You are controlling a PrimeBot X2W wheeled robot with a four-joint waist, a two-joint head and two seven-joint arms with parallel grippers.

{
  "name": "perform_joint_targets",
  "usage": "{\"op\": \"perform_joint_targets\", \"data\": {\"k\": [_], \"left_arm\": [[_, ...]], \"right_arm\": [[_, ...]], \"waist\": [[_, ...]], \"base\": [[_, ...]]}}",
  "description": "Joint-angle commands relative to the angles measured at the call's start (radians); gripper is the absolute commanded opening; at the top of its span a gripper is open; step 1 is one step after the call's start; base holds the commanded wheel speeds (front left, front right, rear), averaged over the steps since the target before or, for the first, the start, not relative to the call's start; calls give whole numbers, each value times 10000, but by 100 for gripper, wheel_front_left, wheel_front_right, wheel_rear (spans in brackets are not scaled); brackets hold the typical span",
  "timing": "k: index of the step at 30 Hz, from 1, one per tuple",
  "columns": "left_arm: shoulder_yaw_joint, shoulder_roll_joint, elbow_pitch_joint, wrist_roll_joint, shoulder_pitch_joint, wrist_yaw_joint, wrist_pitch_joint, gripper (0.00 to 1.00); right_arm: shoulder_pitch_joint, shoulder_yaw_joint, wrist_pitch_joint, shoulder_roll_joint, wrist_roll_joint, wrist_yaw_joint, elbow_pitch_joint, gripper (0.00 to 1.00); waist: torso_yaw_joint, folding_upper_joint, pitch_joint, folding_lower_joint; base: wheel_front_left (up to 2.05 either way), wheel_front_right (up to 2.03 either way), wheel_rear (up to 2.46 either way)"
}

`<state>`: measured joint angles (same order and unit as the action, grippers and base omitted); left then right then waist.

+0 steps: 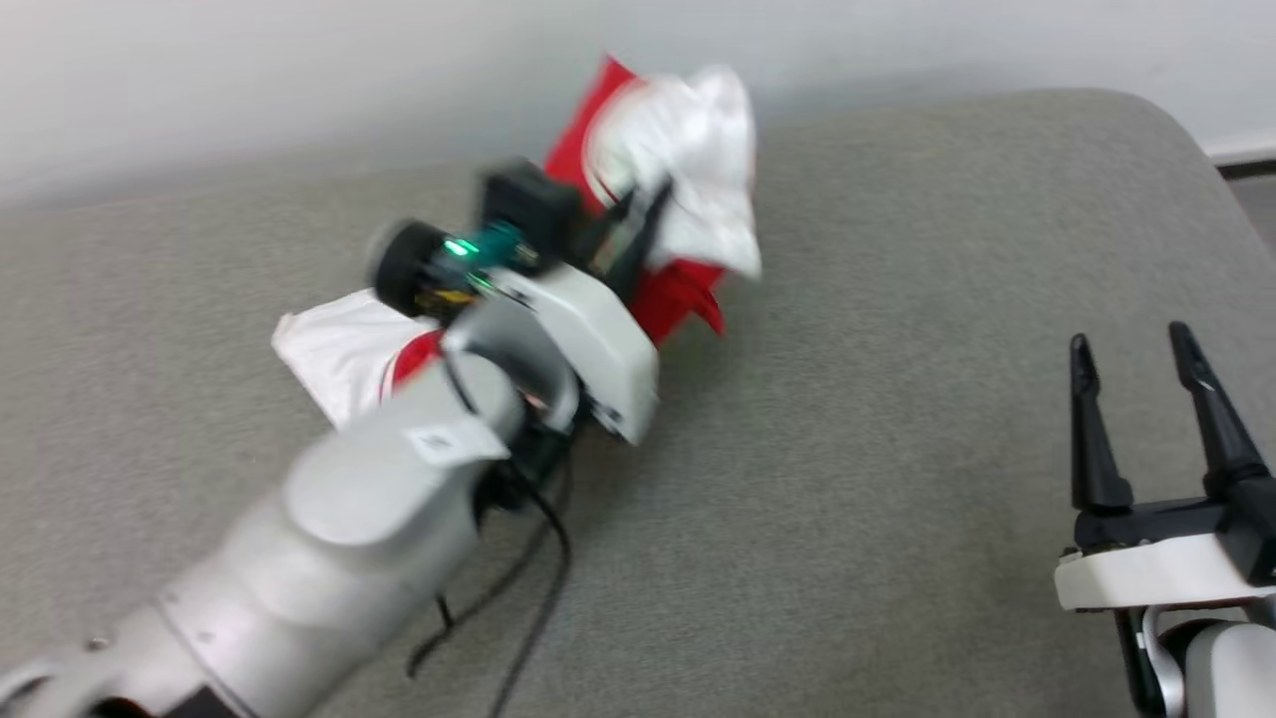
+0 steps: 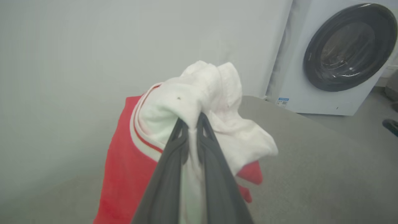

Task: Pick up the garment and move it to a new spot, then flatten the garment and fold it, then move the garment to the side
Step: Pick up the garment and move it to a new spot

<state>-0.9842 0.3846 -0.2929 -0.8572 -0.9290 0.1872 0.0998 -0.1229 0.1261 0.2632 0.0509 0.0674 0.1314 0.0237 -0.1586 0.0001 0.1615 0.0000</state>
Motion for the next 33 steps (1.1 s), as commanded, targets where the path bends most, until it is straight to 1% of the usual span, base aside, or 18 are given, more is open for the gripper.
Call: {"op": "perform_joint_targets", "data": {"k": [1, 6, 7, 8, 10, 11, 15, 18, 22, 25, 28, 30, 33], "left_arm": [[-705, -727, -732, 152, 567, -198, -10, 0], [-1595, -1781, -2051, 347, 1167, -501, 129, 0], [-1769, -1975, -2278, 395, 1268, -615, 131, 36], [-1969, -2138, -2531, 428, 1350, -751, 54, 100], [-2243, -2400, -2929, 438, 1506, -1036, -89, 100], [-2243, -2400, -2929, 438, 1506, -1036, -89, 100], [-2443, -2759, -3436, 516, 1628, -1438, 134, 100], [-2322, -2877, -3627, 458, 1583, -1534, 538, 100], [-1986, -2814, -3625, 351, 1483, -1531, 1087, 100], [-1651, -2510, -3481, 446, 1444, -1302, 1399, 100], [-1064, -2020, -3068, 511, 1626, -1047, 1605, 100], [-648, -1527, -2495, 744, 1838, -1054, 1653, 100], [512, -641, -1500, 1123, 2518, -661, 1660, 100]], "right_arm": [[-214, 261, 23, -16, -128, -12, 56, 100], [-229, 403, 24, -16, -213, -14, 45, 100], [-230, 418, 23, -13, -228, -14, 31, 100], [-221, 416, 24, -14, -238, -14, 12, 100], [-200, 408, 23, -16, -243, -12, -44, 100], [-200, 408, 23, -16, -243, -12, -44, 100], [-134, 395, 23, -16, -133, -14, -155, 100], [-1, 373, 24, -14, -24, -12, -236, 100], [152, 317, 24, -13, 126, -14, -327, 100], [345, 206, 23, -14, 222, -12, -387, 100], [542, 59, 24, -14, 268, -14, -414, 100], [713, -7, 24, -14, 250, -12, -387, 100], [929, -86, 24, -14, 242, -12, -348, 100]], "waist": [[-663, -1, 326, 0], [-887, -1, 487, 0], [-900, -1, 498, 0], [-904, -1, 502, 0], [-872, -1, 489, 0], [-872, -1, 489, 0], [-590, -1, 284, 0], [-282, -1, -41, 0], [203, -1, -598, 0], [588, -1, -1038, 0], [963, -1, -1433, 0], [1238, -1, -1586, 0], [1614, -1, -1723, 0]], "base": [[0, 0, 0], [0, 0, 0], [0, 0, 0], [0, 0, 0], [0, 0, 0], [0, 0, 0], [0, 0, 0], [0, 0, 0], [0, 0, 0], [0, 0, 0], [0, 0, 0], [0, 0, 0], [0, 0, 0]]}}
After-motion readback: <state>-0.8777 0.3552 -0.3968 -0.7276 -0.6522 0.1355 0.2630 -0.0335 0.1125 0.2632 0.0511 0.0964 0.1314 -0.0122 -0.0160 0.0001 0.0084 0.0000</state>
